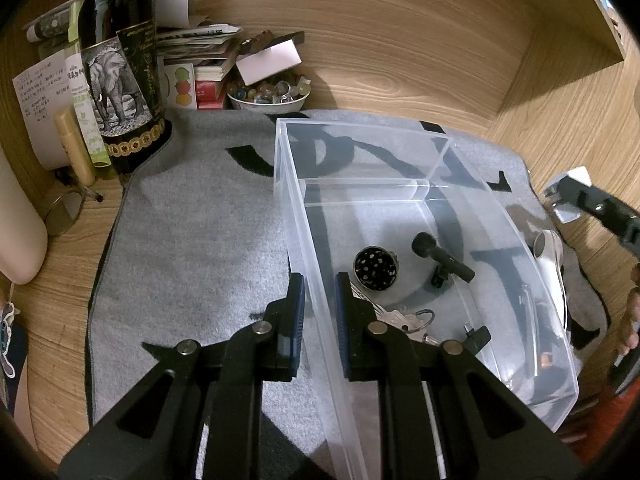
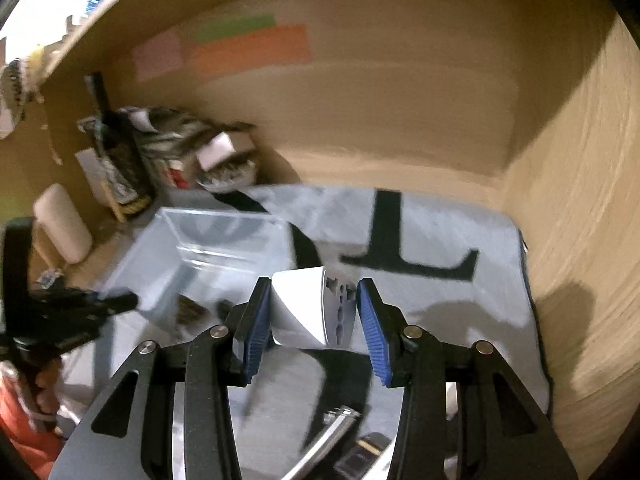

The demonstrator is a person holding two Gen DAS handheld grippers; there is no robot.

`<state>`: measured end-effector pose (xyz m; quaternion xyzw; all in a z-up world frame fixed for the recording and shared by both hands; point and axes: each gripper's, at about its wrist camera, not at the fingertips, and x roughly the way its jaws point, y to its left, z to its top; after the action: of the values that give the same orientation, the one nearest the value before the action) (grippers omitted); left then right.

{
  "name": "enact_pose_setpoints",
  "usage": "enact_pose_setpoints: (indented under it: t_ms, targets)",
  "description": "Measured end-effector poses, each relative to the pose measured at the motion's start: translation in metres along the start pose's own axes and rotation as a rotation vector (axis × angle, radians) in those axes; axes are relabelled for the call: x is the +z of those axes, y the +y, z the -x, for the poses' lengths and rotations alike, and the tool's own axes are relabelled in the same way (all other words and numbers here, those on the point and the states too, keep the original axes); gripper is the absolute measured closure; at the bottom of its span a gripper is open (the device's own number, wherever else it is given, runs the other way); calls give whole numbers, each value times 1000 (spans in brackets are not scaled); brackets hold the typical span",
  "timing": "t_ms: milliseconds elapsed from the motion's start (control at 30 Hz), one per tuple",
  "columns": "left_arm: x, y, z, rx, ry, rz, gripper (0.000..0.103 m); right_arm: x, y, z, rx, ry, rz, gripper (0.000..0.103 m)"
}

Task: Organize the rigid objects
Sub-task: 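Carry the white plug into the clear box and open the right tool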

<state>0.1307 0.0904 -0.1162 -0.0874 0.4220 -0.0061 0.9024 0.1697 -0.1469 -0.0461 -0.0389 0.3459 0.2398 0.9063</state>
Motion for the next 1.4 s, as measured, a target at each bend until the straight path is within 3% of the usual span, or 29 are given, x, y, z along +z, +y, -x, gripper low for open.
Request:
enact_pose_setpoints:
  t_ms: [333, 867, 1200, 1400]
  targets:
    - [-1, 1, 1, -4, -4, -5, 88, 0, 51, -2, 93, 5, 112, 63]
    - [-1, -1, 1, -7, -6, -4, 87, -24, 86, -59, 146, 214, 212, 63]
    - [-1, -2, 1, -10, -6, -2, 87, -22, 84, -59, 145, 223, 188, 63]
    - [-1, -3, 2, -10, -5, -7, 87, -16, 78, -46, 128, 173, 160, 59]
